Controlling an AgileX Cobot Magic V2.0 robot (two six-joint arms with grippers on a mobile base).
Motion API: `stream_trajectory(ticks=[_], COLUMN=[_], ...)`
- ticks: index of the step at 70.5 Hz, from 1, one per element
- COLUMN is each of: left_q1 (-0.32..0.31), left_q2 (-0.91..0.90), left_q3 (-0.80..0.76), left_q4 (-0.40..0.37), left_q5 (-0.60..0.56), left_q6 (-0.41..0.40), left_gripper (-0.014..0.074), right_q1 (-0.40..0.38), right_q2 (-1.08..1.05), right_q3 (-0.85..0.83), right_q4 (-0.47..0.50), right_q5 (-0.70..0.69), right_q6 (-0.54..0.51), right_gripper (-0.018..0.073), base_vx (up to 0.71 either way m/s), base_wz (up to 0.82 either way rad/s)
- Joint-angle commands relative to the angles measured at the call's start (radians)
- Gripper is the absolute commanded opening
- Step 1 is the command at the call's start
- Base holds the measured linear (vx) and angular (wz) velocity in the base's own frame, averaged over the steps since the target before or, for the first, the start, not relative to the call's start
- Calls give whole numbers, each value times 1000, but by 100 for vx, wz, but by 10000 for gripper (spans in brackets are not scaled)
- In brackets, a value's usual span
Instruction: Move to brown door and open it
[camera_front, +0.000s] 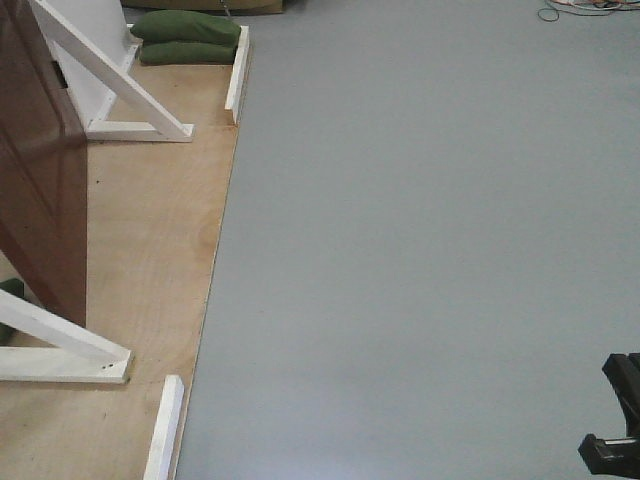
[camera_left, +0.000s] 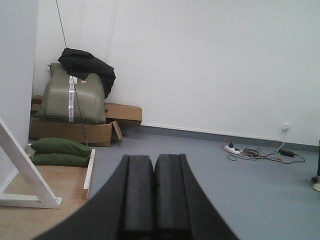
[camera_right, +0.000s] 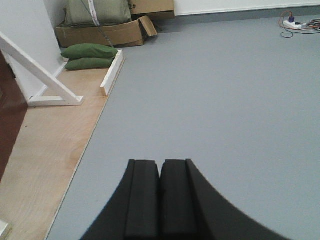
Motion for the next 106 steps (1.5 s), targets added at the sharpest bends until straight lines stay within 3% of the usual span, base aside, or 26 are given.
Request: stream_trajectory(ticks=[1,106], left_q1=[2,2], left_q2=[-26,-26], left_q3=[24,24], left_q4=[1,1], left_q5=[-76,-76], left_q6=[-10,-10], left_gripper=[17,17], right_q1=[-1,-1], right_q2=[-16,-16], right_q3=[2,2], right_q4=[-5,-5], right_q5=[-81,-81], right_q6=[-11,-11], right_gripper=[0,0], base_vx=[38,41], base_wz=[-8,0])
